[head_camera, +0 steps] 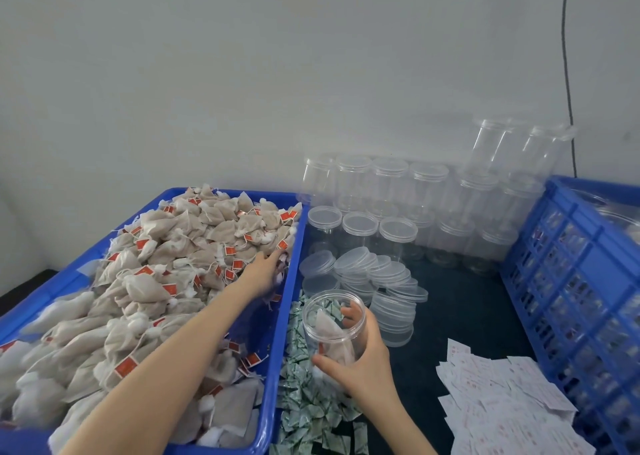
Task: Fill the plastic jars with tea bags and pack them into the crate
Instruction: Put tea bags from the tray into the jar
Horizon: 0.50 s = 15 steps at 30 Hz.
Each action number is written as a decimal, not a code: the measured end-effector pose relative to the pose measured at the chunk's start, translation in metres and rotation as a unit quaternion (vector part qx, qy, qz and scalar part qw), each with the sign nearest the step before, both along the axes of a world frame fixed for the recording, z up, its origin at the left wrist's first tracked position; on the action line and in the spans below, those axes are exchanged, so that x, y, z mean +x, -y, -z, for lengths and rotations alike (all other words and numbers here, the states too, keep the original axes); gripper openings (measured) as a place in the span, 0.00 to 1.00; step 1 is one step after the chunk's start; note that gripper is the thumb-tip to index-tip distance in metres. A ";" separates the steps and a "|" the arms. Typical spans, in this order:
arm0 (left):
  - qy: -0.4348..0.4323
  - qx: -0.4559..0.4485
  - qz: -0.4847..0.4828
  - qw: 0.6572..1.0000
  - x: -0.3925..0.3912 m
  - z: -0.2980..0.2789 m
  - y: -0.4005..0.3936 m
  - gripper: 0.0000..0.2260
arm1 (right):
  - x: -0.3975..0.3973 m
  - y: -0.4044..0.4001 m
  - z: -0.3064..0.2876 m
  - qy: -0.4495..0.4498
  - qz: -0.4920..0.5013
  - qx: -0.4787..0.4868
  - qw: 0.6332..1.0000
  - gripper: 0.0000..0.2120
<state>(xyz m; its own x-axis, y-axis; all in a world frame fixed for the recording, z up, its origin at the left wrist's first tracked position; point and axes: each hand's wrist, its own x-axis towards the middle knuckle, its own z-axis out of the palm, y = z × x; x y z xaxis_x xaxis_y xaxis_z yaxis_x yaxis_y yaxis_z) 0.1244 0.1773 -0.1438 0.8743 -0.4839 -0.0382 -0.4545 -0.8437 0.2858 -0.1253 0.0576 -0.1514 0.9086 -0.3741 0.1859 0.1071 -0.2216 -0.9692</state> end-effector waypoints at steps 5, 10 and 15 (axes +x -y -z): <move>-0.030 0.022 -0.034 0.999 -0.009 -0.025 -0.016 0.44 | 0.001 -0.004 0.001 0.000 -0.001 -0.002 1.000 0.42; 0.057 0.062 -0.036 0.996 -0.019 -0.068 -0.027 0.20 | 0.004 -0.008 0.003 0.001 -0.006 -0.004 1.000 0.41; 0.092 -0.079 0.033 0.992 -0.045 -0.119 -0.034 0.05 | 0.006 -0.013 0.003 -0.008 -0.010 0.010 1.000 0.45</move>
